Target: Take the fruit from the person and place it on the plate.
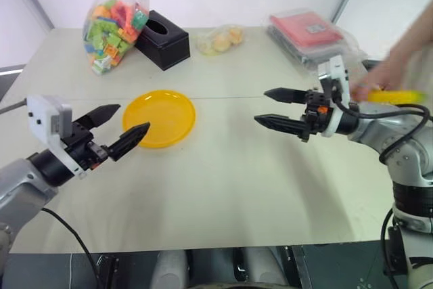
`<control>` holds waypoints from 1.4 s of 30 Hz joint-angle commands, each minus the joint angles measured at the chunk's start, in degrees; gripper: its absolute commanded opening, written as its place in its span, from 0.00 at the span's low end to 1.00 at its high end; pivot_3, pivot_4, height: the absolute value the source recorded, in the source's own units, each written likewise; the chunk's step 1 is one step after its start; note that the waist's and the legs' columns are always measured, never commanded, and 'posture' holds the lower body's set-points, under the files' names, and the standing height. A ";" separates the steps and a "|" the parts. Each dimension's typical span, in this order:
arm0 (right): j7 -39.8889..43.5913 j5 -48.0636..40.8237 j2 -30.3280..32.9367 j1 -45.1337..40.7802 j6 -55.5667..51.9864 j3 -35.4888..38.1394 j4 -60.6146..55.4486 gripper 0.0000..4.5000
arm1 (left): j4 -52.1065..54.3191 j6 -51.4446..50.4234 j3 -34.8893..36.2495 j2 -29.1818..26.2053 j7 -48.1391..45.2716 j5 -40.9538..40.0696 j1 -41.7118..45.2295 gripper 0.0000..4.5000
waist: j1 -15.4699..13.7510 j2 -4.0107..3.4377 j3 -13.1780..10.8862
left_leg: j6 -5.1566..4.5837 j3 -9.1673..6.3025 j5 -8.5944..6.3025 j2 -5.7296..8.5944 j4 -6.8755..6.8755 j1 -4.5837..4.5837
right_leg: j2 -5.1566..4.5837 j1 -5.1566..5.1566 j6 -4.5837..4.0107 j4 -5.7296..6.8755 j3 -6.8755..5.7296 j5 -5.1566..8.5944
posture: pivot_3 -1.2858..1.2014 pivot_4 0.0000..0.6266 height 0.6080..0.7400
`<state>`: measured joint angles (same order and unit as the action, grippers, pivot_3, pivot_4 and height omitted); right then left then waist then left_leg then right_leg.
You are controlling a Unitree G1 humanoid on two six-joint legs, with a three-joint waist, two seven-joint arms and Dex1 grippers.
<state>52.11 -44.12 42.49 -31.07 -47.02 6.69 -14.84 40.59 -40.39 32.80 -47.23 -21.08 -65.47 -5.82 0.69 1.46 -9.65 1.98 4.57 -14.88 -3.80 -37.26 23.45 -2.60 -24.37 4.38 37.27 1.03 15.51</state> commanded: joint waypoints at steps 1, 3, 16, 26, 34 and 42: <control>0.05 0.46 0.35 -0.08 1.78 1.25 -0.64 0.98 | 0.03 1.38 -0.82 -0.16 -0.66 1.31 1.61 1.00 | 0.00 0.00 0.00 | 0.00 0.00 0.00 0.00 0.00 0.00 | 0.00 0.00 0.00 0.00 0.00 0.00 | 0.52 0.24 1.00; -0.08 1.99 0.71 1.03 2.94 1.49 0.12 0.98 | -0.89 1.16 -2.69 0.06 -0.38 2.01 3.40 1.00 | -0.10 0.00 0.01 | 0.00 0.00 0.00 0.00 0.00 -0.01 | 0.01 0.00 0.00 0.01 0.00 0.00 | 0.52 0.24 1.00; 0.22 2.76 2.06 2.33 3.58 2.96 1.49 0.98 | -1.58 0.87 -6.48 1.71 0.00 3.06 7.95 1.00 | 0.04 0.00 0.01 | 0.00 0.00 0.00 0.01 -0.03 0.00 | 0.01 0.01 0.01 0.01 0.01 -0.01 | 0.52 0.24 1.00; 0.79 3.55 3.65 2.79 4.54 3.92 2.18 0.98 | -3.09 1.59 -8.77 2.97 -1.00 5.91 9.85 1.00 | -0.04 0.00 0.01 | 0.00 0.01 0.00 0.02 -0.04 0.00 | 0.00 0.02 0.02 0.01 0.01 -0.01 | 0.52 0.24 1.00; 0.18 3.85 4.37 3.64 5.14 5.18 1.99 0.98 | -4.75 2.56 -10.66 4.06 -2.70 8.85 11.91 1.00 | -0.04 0.00 0.01 | 0.00 0.00 0.00 0.02 -0.05 0.00 | 0.00 0.02 0.02 0.01 0.01 -0.01 | 0.52 0.24 1.00; -0.44 3.43 4.58 4.34 4.88 5.78 1.39 0.98 | -5.21 2.46 -11.11 4.62 -3.76 9.99 12.62 1.00 | -0.03 0.00 0.01 | 0.00 0.00 0.00 0.01 -0.04 0.00 | 0.01 0.02 0.02 0.01 0.00 -0.01 | 0.52 0.24 1.00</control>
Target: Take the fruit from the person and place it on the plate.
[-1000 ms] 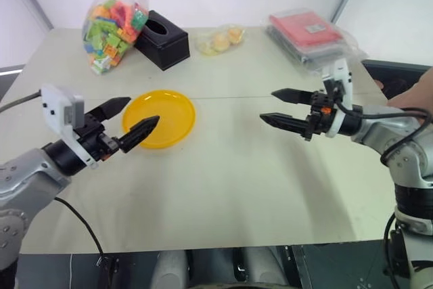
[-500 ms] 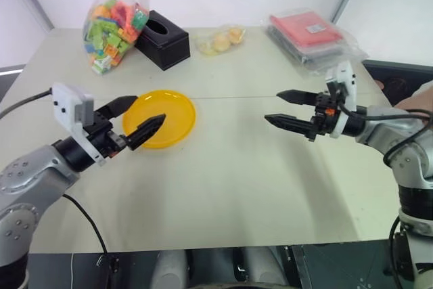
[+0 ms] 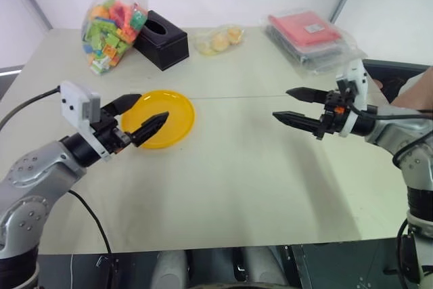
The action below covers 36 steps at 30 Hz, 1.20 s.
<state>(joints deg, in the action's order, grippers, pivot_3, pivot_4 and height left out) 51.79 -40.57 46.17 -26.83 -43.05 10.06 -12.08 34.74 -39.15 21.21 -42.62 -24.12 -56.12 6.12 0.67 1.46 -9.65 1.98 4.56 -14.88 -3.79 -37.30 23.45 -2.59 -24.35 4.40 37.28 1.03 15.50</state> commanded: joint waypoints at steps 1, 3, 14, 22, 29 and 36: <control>-0.21 -0.08 0.87 0.14 0.92 2.35 -1.44 0.98 | 0.61 1.22 0.46 0.06 -0.80 0.78 0.77 1.00 | 0.00 0.00 0.00 | 0.00 0.00 0.00 0.00 0.00 0.00 | 0.00 0.00 0.00 0.00 0.00 0.00 | 0.52 0.24 1.00; -0.50 -0.26 0.70 0.09 0.75 2.29 -1.70 0.98 | 0.56 1.18 0.51 0.15 -1.01 1.07 0.91 1.00 | -0.01 0.00 0.00 | 0.00 0.00 0.00 0.00 0.00 0.00 | 0.00 0.00 0.00 0.00 0.00 0.00 | 0.52 0.24 1.00; -1.16 -1.01 0.01 0.87 0.49 1.95 -2.28 0.98 | 1.13 0.66 1.14 -0.27 -1.06 1.11 0.77 1.00 | -0.01 0.00 0.00 | 0.00 0.01 0.00 0.00 -0.01 0.00 | -0.01 0.00 0.00 0.01 0.01 0.00 | 0.52 0.24 1.00; -3.33 -3.11 -1.77 0.15 -1.14 2.24 -3.14 0.98 | 1.00 0.20 1.54 -0.84 -1.08 0.98 1.06 1.00 | 0.00 0.00 0.00 | 0.00 0.00 0.00 0.00 -0.01 0.00 | -0.01 0.00 0.01 0.01 0.00 0.00 | 0.52 0.24 1.00; -25.55 -12.33 -12.78 -12.93 -14.23 8.88 3.03 0.98 | 1.31 -0.22 0.57 -0.63 -0.71 0.78 1.96 1.00 | 0.32 0.00 0.00 | 0.03 0.00 0.02 -0.01 -0.03 -0.03 | 0.01 -0.02 0.01 0.15 0.02 -0.01 | 0.52 0.24 1.00; -36.40 -17.17 -19.81 -18.92 -22.42 9.55 4.07 0.98 | 1.91 -1.01 1.42 -0.70 -0.76 -1.38 1.82 1.00 | 0.05 0.02 0.02 | 0.04 0.02 0.02 0.00 -0.03 0.02 | -0.04 -0.02 0.00 0.14 0.00 0.00 | 0.52 0.24 1.00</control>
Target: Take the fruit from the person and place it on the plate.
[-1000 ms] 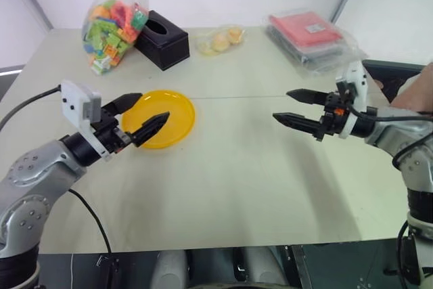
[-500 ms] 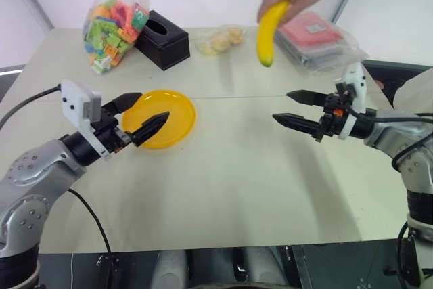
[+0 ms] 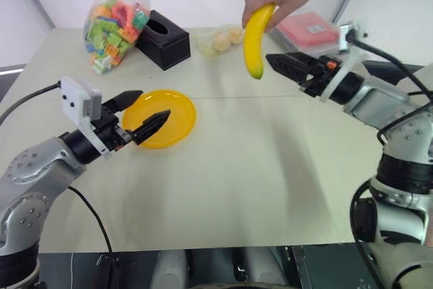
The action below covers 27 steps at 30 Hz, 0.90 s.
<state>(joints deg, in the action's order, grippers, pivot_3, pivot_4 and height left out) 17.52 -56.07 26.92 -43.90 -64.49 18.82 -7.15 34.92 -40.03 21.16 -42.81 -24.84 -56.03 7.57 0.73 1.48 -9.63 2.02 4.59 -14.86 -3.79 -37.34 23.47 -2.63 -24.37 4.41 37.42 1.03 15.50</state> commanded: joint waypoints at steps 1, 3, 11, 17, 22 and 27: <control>-2.52 -1.55 -0.91 -2.13 -1.29 0.47 -0.45 0.98 | 1.94 -0.26 1.73 -0.53 0.16 -1.95 0.34 1.00 | -0.02 0.00 0.00 | 0.00 -0.01 0.00 0.00 0.00 0.00 | 0.00 0.00 0.00 0.00 0.00 0.00 | 0.52 0.24 1.00; -2.97 -0.44 -2.00 -3.29 -0.90 -0.40 1.78 0.98 | 2.31 -0.48 2.15 -0.73 0.42 -2.34 0.23 1.00 | 0.05 0.00 0.00 | 0.00 -0.01 0.00 0.00 0.00 0.00 | 0.00 0.00 0.00 0.00 -0.01 0.00 | 0.52 0.24 1.00; -0.11 2.71 -3.34 -6.16 2.22 -2.43 7.60 0.98 | 3.82 -0.59 2.91 -0.81 1.64 -3.00 -0.78 1.00 | 0.13 0.00 0.00 | 0.00 -0.02 0.00 0.00 0.02 -0.01 | 0.02 -0.01 0.00 0.01 -0.02 0.00 | 0.52 0.24 1.00; 3.23 5.74 -4.32 -8.17 5.46 -4.62 11.90 0.98 | 5.27 -0.58 4.85 -1.33 2.77 -3.64 -2.76 1.00 | 0.18 0.00 0.00 | 0.00 -0.02 0.00 -0.01 0.03 -0.01 | 0.02 -0.02 0.00 0.01 -0.02 0.00 | 0.52 0.24 1.00; 4.62 8.01 -5.58 -9.55 7.61 -5.75 14.64 0.98 | 6.13 -0.32 5.00 -1.20 3.68 -3.88 -3.56 1.00 | 0.18 0.00 0.00 | -0.01 -0.01 0.00 -0.01 0.04 -0.01 | 0.01 -0.03 0.00 0.00 -0.01 0.00 | 0.52 0.24 1.00; 6.05 10.88 -6.69 -9.84 10.16 -6.91 17.01 0.69 | 6.62 -0.13 5.37 -1.28 4.17 -4.02 -4.19 1.00 | 0.15 0.00 0.00 | 0.00 -0.01 0.00 -0.01 0.04 0.00 | 0.01 -0.03 0.00 0.00 -0.02 0.00 | 0.52 0.24 1.00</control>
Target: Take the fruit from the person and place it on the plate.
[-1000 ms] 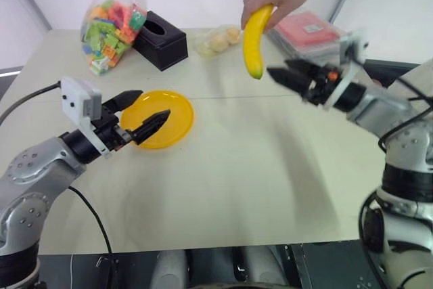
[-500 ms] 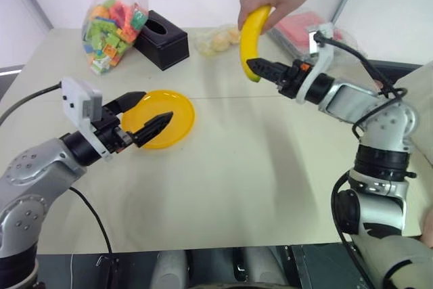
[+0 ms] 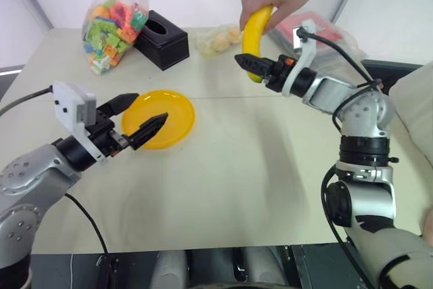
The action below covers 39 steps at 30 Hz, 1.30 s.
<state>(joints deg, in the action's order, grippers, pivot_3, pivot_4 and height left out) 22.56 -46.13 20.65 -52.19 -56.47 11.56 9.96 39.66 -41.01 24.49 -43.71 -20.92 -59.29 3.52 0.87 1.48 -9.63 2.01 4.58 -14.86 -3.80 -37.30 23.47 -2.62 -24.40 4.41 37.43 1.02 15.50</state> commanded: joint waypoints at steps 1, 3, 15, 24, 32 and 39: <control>1.15 1.33 -0.56 -1.64 2.49 0.33 0.10 0.58 | 1.91 0.89 2.04 -0.43 0.29 -0.71 -0.20 1.00 | 0.01 0.00 0.00 | 0.00 0.00 0.00 0.00 0.00 0.00 | 0.00 0.00 0.00 0.00 -0.01 0.00 | 0.52 0.24 1.00; 1.52 1.76 -0.78 -1.76 2.83 0.43 0.33 0.35 | 1.89 0.96 1.98 -0.47 0.34 -0.66 -0.22 1.00 | 0.00 0.00 0.00 | 0.00 0.00 0.00 0.00 0.00 0.00 | 0.00 -0.01 0.00 0.00 0.00 0.00 | 0.52 0.24 1.00; 2.41 3.47 -1.07 -1.16 2.34 -1.01 -2.53 0.26 | 1.98 1.03 3.28 -0.16 0.12 -0.80 -2.28 1.00 | 0.09 0.00 0.00 | 0.00 0.01 0.00 -0.01 0.05 0.00 | 0.00 -0.04 0.00 0.00 0.00 0.00 | 0.52 0.24 1.00; -3.38 6.31 -10.11 2.03 0.98 -5.39 -3.51 0.26 | 3.96 0.96 7.01 -0.24 2.31 -0.76 -7.17 1.00 | 0.25 0.00 0.00 | 0.00 0.00 0.00 -0.03 0.08 0.01 | 0.02 -0.08 -0.01 0.00 0.00 0.00 | 0.52 0.24 1.00; -4.14 9.53 -24.20 2.06 3.81 -12.04 1.02 0.26 | 6.91 0.42 11.08 -0.64 5.80 -2.40 -10.45 1.00 | 0.33 -0.01 -0.01 | 0.00 -0.01 0.00 -0.04 0.10 0.03 | 0.01 -0.11 -0.01 0.00 -0.02 0.00 | 0.52 0.24 1.00; -3.52 15.45 -30.08 0.14 10.69 -14.48 12.65 0.26 | 11.25 1.01 14.08 0.25 10.26 -6.13 -15.74 1.00 | 0.24 0.08 0.05 | 0.01 -0.01 0.00 -0.03 0.09 0.03 | -0.07 -0.07 -0.03 -0.02 -0.08 0.00 | 0.52 0.24 1.00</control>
<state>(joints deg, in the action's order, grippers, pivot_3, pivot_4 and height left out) 18.62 -32.05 -8.28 -50.55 -48.63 -2.80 20.83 48.21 -40.99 35.69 -43.72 -11.89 -64.04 -11.47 1.11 1.56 -9.58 2.03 4.56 -14.86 -3.82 -37.20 23.50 -2.69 -24.47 4.37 37.40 0.93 15.50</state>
